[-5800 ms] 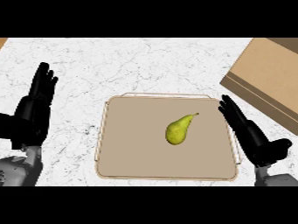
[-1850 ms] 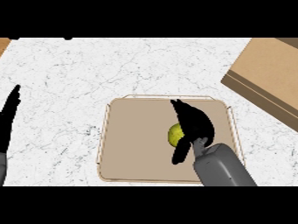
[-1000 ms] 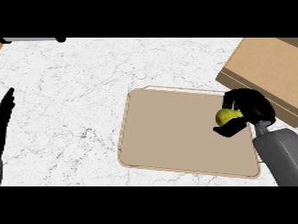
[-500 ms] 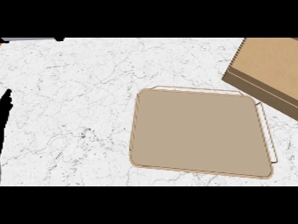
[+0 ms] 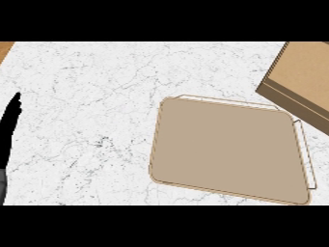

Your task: Pick the pear from the tray and place it in the cardboard box

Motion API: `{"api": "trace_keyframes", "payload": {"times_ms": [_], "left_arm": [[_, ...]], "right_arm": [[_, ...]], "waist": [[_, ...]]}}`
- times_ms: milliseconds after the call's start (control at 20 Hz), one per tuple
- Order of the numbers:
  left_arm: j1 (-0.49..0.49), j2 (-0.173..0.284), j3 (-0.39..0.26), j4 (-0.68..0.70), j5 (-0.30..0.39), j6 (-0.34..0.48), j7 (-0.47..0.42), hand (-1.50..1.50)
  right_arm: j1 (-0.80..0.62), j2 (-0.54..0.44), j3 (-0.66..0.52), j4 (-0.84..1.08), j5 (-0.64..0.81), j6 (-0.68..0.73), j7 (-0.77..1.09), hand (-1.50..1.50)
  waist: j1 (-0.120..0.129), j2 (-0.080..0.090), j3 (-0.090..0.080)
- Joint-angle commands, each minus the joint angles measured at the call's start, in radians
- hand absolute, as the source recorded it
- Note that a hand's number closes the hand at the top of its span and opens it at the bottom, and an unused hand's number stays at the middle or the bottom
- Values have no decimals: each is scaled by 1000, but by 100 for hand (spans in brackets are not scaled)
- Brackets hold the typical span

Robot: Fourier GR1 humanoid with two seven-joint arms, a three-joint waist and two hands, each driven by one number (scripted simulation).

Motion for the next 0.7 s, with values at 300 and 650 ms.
{"api": "trace_keyframes", "payload": {"times_ms": [300, 650], "left_arm": [[-35, -12, -40, 7, -32, -7, 14, 0], [-57, -12, -36, 47, -22, -29, -3, 0]], "right_arm": [[-226, -95, 1, 284, -43, 229, -172, 150], [-423, 21, 61, 386, -14, 234, -36, 150]], "waist": [[57, -1, -6], [62, 1, -8]]}}
